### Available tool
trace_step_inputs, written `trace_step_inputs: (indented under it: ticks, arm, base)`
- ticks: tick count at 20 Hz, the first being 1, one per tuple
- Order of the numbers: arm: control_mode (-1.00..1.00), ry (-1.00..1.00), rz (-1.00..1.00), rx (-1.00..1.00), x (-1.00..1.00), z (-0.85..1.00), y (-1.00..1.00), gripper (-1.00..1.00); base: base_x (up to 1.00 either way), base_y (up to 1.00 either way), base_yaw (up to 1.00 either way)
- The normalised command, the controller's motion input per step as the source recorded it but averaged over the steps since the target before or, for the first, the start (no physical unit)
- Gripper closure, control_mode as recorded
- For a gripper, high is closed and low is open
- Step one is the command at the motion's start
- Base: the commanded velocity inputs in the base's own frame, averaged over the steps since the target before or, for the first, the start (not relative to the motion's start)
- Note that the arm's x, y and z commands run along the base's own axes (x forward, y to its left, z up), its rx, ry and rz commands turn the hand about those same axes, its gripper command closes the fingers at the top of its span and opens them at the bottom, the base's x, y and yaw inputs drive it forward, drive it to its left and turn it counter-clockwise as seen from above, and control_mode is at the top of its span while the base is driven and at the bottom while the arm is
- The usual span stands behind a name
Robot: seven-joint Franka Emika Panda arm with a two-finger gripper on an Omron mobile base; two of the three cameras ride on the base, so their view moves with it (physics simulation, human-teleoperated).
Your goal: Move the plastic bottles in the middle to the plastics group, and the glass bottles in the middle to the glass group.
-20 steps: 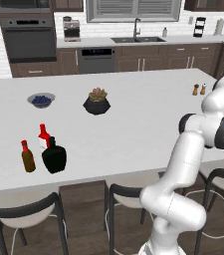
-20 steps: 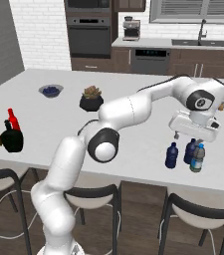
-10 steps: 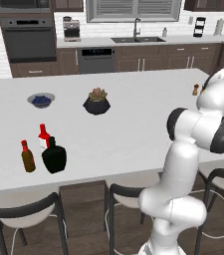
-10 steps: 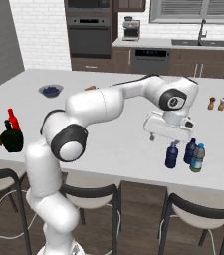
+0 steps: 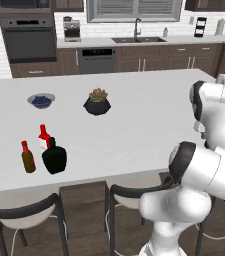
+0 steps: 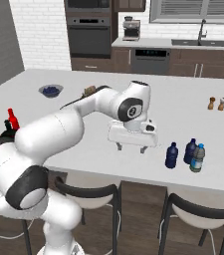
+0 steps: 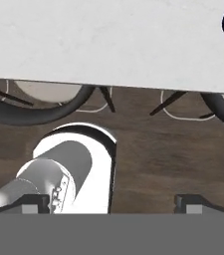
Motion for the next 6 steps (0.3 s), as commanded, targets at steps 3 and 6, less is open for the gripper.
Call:
trace_step_inputs:
  ticks: [3,6]
  arm:
    - [-1.00,0.03,0.00,-0.08,-0.55,0.02,0.90,-1.00]
    - [-1.00,0.10,0.00,0.00,-0.52,0.21,0.67,-1.00]
  base:
    - [0.00,0.00,0.00]
    - [0.00,0.00,0.00]
